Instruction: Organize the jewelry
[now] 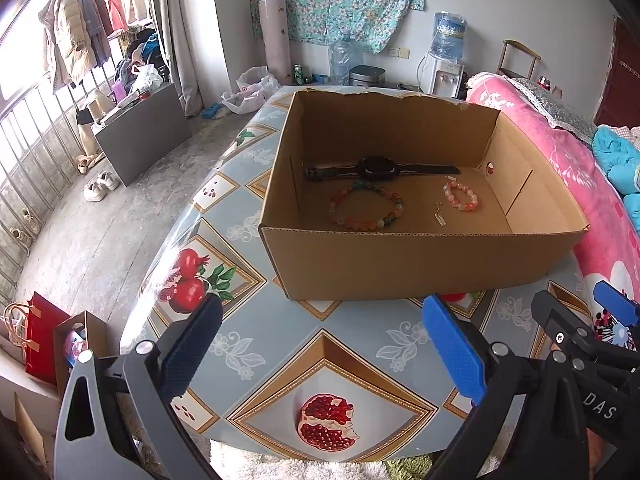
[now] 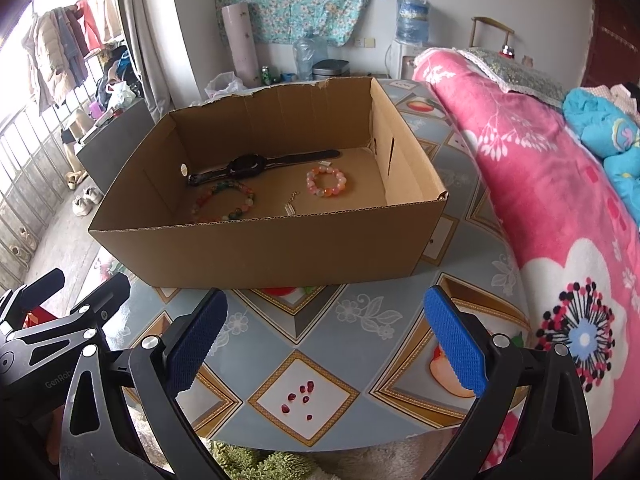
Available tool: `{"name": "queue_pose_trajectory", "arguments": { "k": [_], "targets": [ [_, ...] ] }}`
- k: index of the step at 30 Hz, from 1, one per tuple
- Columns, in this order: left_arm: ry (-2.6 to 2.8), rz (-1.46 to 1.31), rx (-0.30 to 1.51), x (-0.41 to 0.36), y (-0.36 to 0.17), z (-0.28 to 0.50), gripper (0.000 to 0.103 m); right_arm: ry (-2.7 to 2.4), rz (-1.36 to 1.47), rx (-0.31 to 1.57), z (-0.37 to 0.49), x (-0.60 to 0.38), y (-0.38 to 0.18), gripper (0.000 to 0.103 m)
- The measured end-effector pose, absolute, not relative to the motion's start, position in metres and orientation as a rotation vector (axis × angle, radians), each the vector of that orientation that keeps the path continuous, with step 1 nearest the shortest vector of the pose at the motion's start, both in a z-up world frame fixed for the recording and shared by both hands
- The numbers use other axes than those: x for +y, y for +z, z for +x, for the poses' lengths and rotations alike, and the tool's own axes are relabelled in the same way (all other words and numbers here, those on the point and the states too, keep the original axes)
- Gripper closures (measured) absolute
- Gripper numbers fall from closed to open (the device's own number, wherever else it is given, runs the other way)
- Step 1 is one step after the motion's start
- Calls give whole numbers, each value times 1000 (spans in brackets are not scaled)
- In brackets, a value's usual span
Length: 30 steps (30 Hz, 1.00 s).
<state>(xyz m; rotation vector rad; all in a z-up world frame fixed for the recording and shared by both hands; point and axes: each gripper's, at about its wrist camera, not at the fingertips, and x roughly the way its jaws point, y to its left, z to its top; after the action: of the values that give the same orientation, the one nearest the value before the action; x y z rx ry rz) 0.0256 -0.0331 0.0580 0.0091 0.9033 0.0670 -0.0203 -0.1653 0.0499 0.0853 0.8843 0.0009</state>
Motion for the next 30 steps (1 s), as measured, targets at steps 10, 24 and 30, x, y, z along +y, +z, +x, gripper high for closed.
{"name": "queue_pose_trajectory", "arguments": {
  "k": [10, 24, 30],
  "targets": [
    [65, 6, 903, -33, 58, 26, 6, 3, 89, 885, -21, -167, 50, 8],
    [63, 5, 903, -33, 59, 25, 6, 3, 93, 887, -22, -167, 50, 8],
    [63, 4, 903, -33, 59, 25, 6, 2, 94, 887, -22, -166, 50, 8]
  ]
}}
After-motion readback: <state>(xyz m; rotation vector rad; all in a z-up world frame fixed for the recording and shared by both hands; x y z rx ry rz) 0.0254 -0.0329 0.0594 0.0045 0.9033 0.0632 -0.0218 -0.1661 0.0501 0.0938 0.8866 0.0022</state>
